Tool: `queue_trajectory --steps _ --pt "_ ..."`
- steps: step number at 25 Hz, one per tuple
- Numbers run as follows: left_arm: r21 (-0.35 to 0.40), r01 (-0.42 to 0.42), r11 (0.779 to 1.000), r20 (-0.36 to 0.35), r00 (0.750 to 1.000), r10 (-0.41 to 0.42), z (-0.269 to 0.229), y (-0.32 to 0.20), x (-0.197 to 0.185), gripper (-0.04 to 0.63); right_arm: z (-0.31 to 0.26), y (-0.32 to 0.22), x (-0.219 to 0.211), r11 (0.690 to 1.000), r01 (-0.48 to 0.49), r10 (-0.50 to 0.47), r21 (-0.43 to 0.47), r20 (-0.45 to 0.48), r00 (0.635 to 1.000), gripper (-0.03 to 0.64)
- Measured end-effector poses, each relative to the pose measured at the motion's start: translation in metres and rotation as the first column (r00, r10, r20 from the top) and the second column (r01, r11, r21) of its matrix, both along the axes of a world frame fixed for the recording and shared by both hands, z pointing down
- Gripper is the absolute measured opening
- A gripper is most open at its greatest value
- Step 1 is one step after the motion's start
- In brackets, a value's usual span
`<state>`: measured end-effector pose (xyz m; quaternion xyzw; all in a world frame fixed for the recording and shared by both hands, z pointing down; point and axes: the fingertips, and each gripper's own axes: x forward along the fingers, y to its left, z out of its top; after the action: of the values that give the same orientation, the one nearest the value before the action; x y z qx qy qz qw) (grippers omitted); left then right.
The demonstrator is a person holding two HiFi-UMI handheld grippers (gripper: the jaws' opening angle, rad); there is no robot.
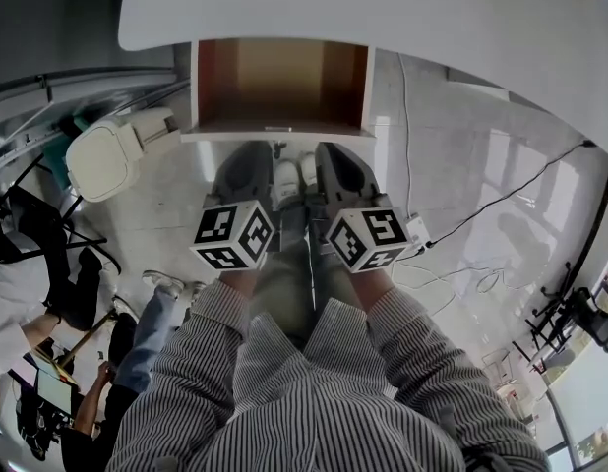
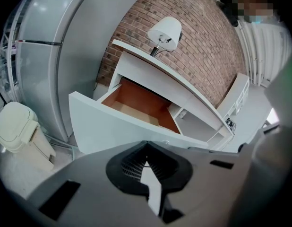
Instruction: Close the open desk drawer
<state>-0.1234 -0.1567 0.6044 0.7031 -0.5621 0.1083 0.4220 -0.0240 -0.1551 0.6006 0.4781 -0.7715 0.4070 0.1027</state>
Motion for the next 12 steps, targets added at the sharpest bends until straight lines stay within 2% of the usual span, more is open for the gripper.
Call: queue_trajectory --steps 8,12 --pt "0.022 -0.052 0.998 0.015 0.999 0.051 -0.001 -0.004 0.004 0.012 -0.001 -0.005 0.004 1.0 0.008 -0.008 0.029 0.0 1.0 0.017" --pt "0.034 -0.041 0.999 0.012 0.999 0.04 0.0 -0.015 0.004 0.012 0.001 -0.017 0.004 0.999 0.01 -0.01 0.043 -0.002 1.0 0.017"
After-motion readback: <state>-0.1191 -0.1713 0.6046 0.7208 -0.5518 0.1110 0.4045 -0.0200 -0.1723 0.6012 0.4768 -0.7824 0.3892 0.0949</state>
